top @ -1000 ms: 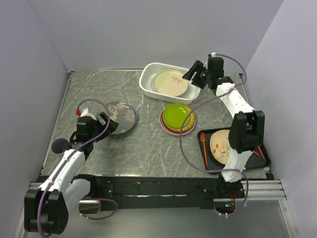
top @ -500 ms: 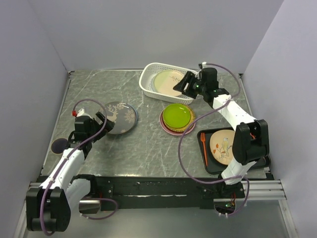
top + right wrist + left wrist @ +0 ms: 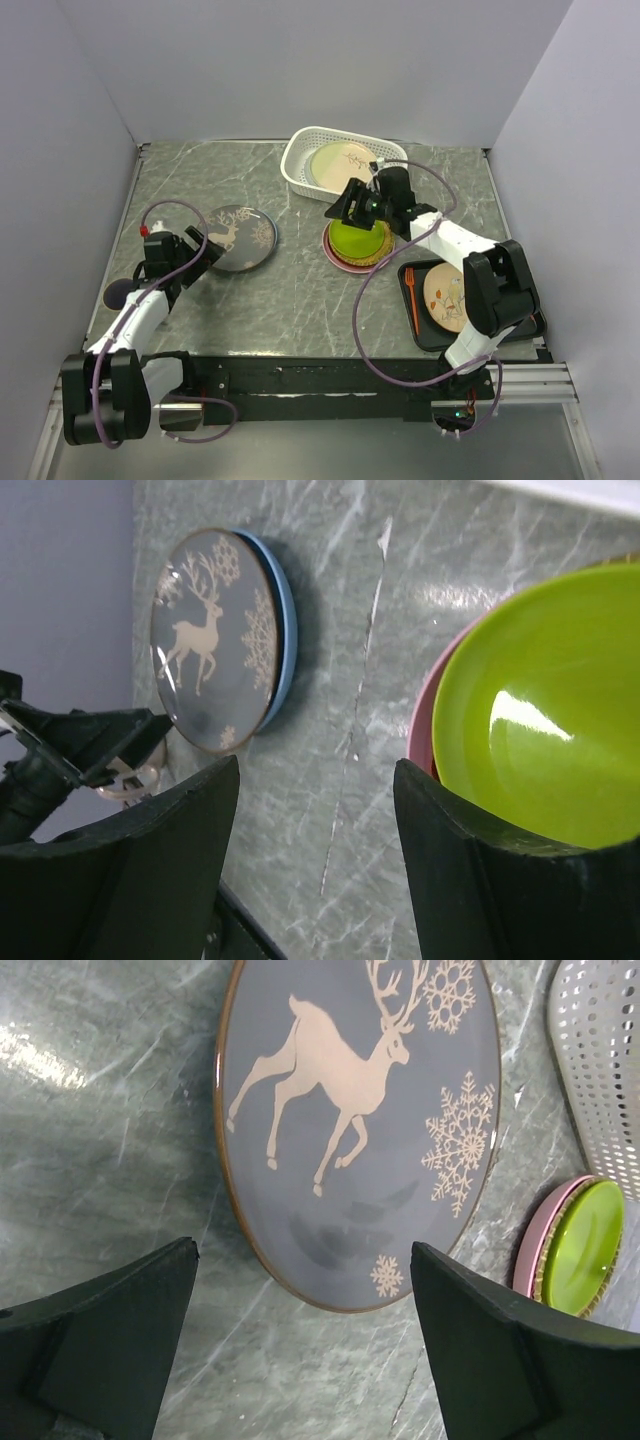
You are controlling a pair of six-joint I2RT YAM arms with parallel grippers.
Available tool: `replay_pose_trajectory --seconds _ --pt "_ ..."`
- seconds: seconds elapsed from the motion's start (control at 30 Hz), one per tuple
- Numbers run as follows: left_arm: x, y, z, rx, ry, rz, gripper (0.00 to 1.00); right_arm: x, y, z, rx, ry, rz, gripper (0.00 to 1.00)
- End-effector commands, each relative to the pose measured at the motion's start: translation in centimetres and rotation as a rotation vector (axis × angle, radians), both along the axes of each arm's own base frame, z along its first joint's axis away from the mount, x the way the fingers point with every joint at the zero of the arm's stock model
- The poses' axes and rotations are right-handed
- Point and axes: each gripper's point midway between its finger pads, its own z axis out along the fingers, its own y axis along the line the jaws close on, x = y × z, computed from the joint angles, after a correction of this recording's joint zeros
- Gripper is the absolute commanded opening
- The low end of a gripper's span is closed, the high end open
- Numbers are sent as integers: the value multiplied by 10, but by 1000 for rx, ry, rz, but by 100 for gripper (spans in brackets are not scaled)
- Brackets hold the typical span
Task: Place the plates into the plastic bin on the countertop
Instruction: Pick up the plate at the center of the board.
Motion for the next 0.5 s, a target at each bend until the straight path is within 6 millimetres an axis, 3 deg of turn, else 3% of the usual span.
replay_pose_trajectory --seconds 0.0,0.47 --pt "15 0 13 -13 -77 -5 91 -6 9 35 87 -96 31 70" --pt "25 7 -20 -14 -16 17 62 -51 23 3 150 -9 101 70"
